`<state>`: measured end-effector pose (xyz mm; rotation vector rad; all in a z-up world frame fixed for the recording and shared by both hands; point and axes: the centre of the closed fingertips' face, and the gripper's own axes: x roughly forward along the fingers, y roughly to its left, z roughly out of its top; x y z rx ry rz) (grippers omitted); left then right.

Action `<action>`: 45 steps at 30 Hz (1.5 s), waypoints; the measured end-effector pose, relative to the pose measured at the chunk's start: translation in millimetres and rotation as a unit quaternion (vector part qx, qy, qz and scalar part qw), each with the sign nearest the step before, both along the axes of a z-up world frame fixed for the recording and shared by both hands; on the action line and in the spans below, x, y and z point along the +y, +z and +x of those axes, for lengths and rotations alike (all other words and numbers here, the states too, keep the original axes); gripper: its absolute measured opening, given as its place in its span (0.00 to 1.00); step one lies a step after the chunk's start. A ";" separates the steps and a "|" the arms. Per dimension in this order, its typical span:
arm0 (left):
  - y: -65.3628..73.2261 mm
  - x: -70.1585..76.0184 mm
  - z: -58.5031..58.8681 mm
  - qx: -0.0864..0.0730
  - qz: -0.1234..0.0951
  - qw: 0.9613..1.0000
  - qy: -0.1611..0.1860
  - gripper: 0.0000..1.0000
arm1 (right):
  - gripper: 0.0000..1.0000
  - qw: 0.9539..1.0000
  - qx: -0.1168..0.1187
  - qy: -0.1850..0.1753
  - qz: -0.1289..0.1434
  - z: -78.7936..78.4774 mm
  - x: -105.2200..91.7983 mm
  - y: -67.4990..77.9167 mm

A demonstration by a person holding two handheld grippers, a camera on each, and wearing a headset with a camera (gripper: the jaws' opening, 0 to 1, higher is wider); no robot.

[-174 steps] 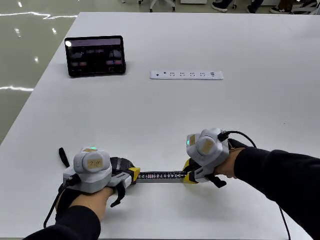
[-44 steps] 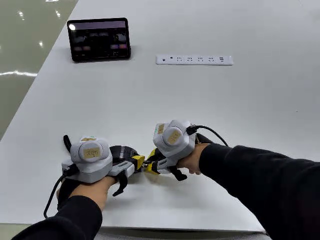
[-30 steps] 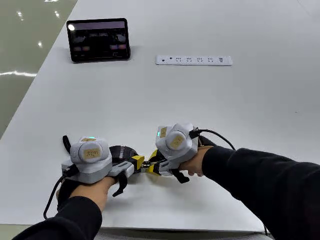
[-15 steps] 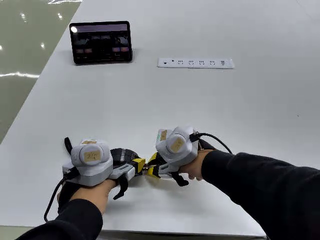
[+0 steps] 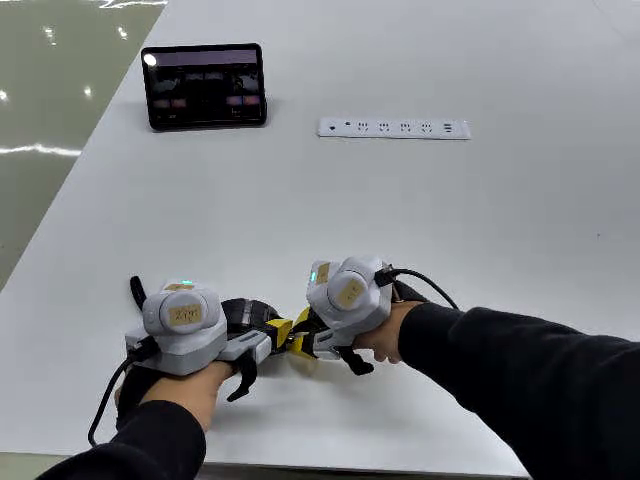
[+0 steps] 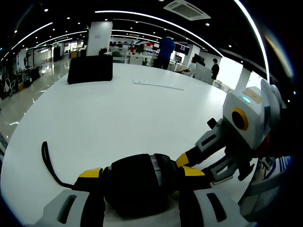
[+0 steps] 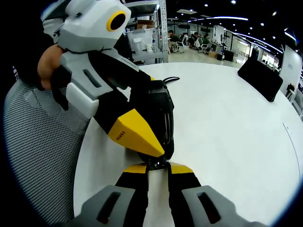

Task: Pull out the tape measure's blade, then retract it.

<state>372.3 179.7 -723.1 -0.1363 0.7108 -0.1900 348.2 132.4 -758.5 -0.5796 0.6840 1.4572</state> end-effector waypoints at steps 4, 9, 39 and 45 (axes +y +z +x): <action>0.1 0.0 0.0 0.000 0.000 1.000 0.000 0.59 | 0.10 1.000 0.001 0.000 0.001 0.1 0.0 0.0; -0.1 0.0 0.2 0.000 0.000 1.000 0.000 0.59 | 0.11 1.000 0.001 -0.001 0.001 0.8 0.0 -0.2; 37.6 8.9 0.1 -0.030 -0.032 0.991 -0.124 1.00 | 0.30 0.992 0.002 -0.116 0.054 19.4 -75.7 33.0; 44.6 30.7 -11.4 -0.046 -0.032 0.982 -0.181 1.00 | 0.39 0.982 -0.022 -0.176 0.069 33.3 -129.9 57.8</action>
